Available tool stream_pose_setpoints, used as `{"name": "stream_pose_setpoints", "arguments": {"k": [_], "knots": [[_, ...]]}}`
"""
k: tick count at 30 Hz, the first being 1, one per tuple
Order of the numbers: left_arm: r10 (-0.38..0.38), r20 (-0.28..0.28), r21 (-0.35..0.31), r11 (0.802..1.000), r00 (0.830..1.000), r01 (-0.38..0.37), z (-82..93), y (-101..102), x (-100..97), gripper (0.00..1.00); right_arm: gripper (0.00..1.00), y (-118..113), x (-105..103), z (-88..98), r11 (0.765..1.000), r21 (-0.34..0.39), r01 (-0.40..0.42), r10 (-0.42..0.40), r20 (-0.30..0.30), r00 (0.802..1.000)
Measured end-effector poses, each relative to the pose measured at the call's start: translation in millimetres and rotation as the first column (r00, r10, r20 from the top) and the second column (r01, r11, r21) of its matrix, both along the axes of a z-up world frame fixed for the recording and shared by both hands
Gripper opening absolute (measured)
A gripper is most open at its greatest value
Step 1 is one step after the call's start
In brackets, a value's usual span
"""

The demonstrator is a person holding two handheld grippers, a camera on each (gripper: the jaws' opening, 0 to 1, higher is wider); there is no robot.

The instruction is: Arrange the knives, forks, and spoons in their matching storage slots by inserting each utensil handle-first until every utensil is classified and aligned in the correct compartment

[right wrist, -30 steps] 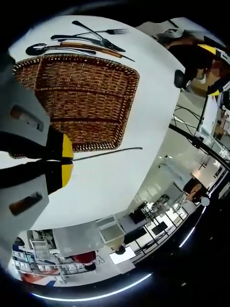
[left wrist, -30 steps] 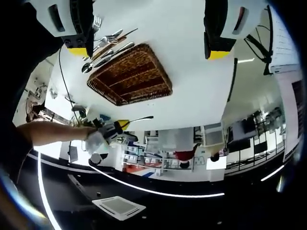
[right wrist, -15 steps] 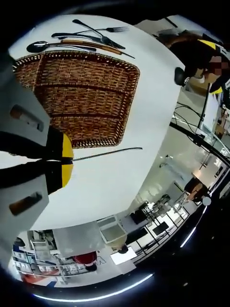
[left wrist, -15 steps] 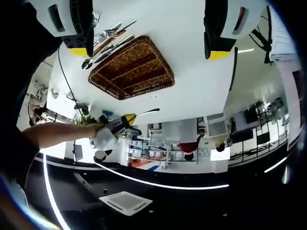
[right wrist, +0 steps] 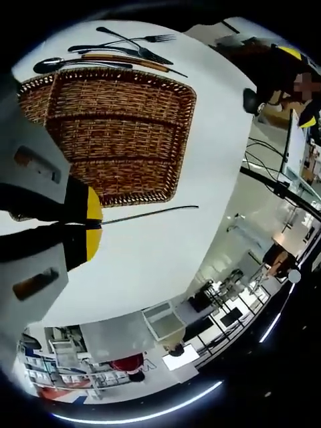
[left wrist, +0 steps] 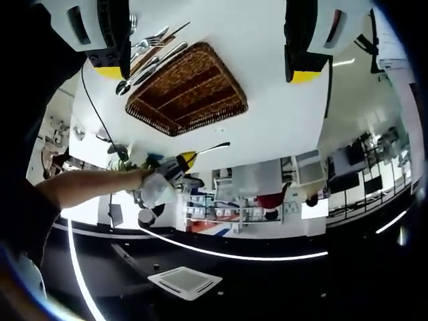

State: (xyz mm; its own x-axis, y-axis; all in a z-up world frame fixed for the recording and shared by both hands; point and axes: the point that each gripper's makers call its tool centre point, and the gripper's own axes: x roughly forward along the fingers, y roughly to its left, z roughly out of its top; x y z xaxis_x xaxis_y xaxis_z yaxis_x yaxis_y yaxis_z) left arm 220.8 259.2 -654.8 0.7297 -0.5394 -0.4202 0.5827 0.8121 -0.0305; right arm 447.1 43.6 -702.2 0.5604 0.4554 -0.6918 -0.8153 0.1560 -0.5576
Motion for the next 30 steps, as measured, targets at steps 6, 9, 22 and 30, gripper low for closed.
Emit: {"name": "stream_pose_setpoints", "arguments": {"k": [6,9,22,30], "knots": [[0.007,-0.005,0.024,1.0,1.0,-0.007,-3.0,1,2.1,1.0,0.0,1,5,-13.5,1.0,-0.005,0.019,-0.019,-0.009,1.0],[0.02,-0.008,0.018,1.0,1.0,-0.02,-3.0,2,0.5,1.0,0.0,0,8,-23.2,1.0,-0.005,0.029,-0.029,-0.018,0.999],[0.043,-0.041,0.025,0.999,0.998,-0.042,-17.2,5,-0.6,1.0,0.0,7,16,-61.9,0.998,-0.016,0.064,-0.064,-0.063,0.996],[0.063,-0.076,0.022,0.998,0.995,-0.061,-25.3,10,-4.6,1.0,0.0,10,22,-81.9,0.996,-0.038,0.08,-0.083,-0.082,0.993]]}}
